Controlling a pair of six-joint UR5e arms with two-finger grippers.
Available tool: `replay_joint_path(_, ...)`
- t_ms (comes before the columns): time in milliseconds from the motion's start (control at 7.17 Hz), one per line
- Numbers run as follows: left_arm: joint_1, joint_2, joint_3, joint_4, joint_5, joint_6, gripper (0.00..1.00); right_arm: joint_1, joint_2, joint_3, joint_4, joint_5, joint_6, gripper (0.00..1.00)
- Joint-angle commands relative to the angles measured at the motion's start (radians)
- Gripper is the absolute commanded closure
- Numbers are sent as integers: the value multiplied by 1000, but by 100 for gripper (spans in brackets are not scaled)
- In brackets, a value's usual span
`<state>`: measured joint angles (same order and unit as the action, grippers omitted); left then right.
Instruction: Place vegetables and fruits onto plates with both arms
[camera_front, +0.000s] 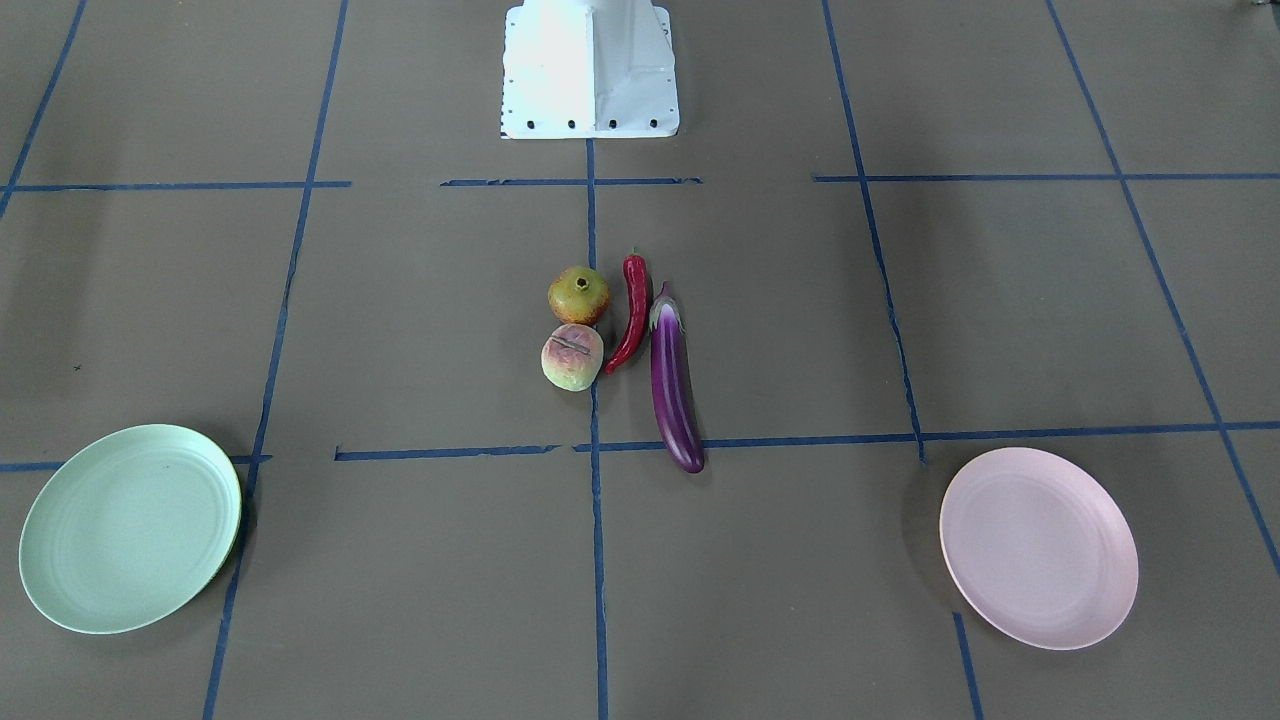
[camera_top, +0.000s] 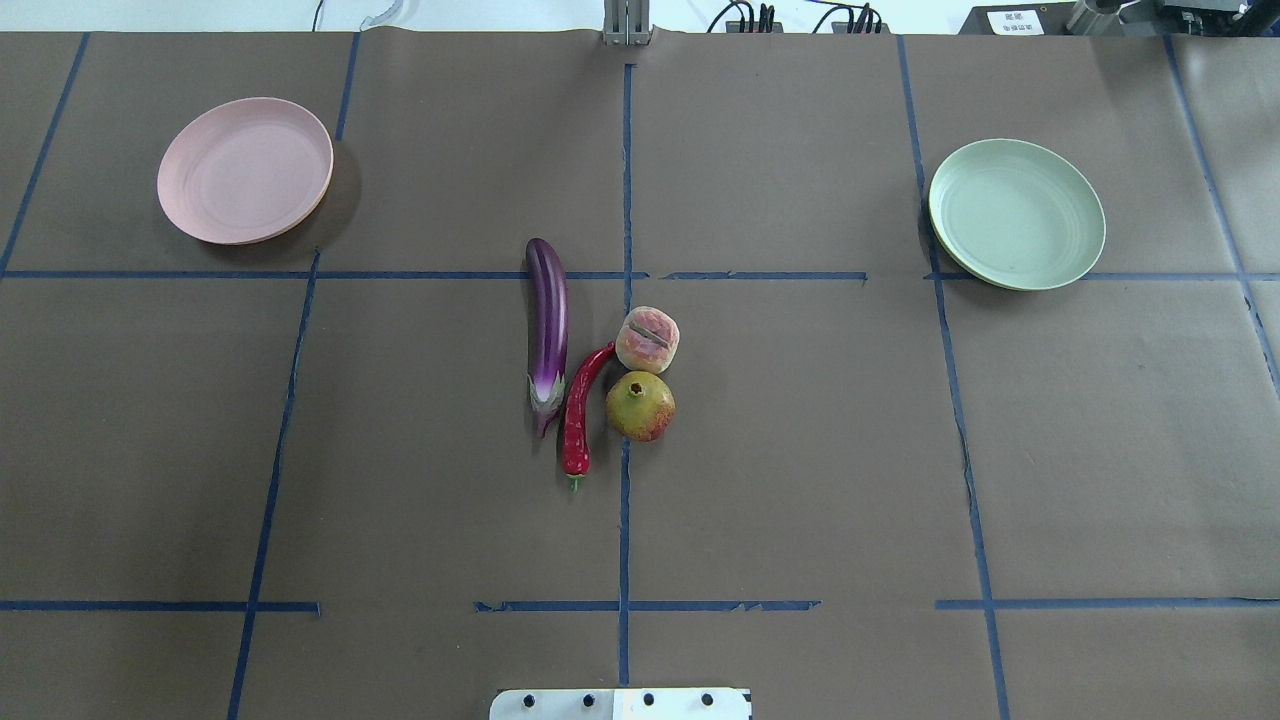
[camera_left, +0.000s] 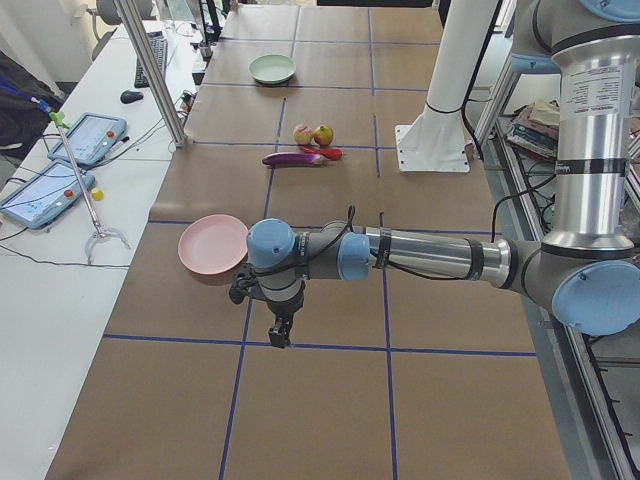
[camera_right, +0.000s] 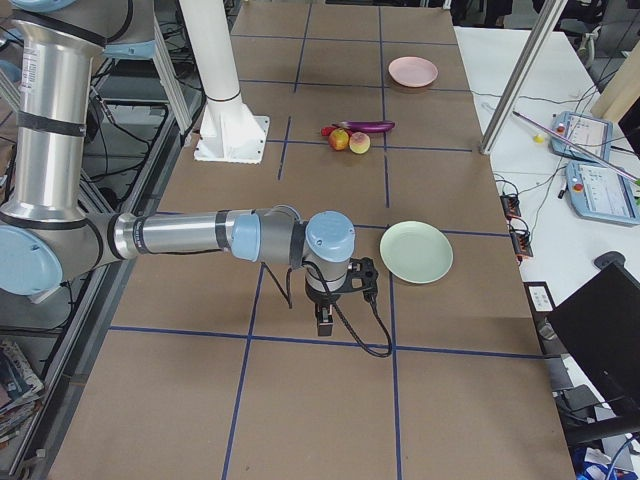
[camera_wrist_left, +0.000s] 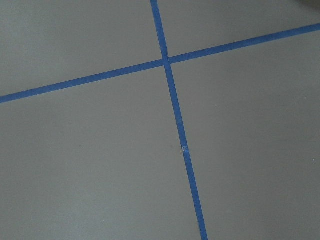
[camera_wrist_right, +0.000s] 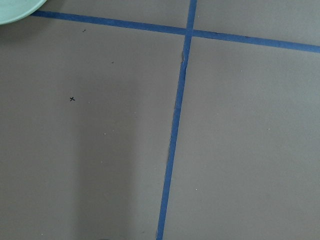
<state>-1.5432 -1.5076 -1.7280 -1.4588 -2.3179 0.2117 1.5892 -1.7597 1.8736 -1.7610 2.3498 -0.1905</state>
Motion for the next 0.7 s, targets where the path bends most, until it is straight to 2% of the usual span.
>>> replay_joint_path(0,0,0,-1,0,0,3,0,-2,5,2,2,0,0,0)
replay_joint_path(140,0,-2,-1,-2,0,3,0,-5,19,15,12,2,0,0)
replay_joint_path(279,0,0,-2,-2,0,3,0,-43,19,19,108,3,6,0)
replay_joint_path(419,1,-2,1,-2,0,3,0,-102,32,22,209,5,132,0)
replay_joint_path(558,2,-2,2,-2,-1,3,0,-182,102,27,275,8,305,0)
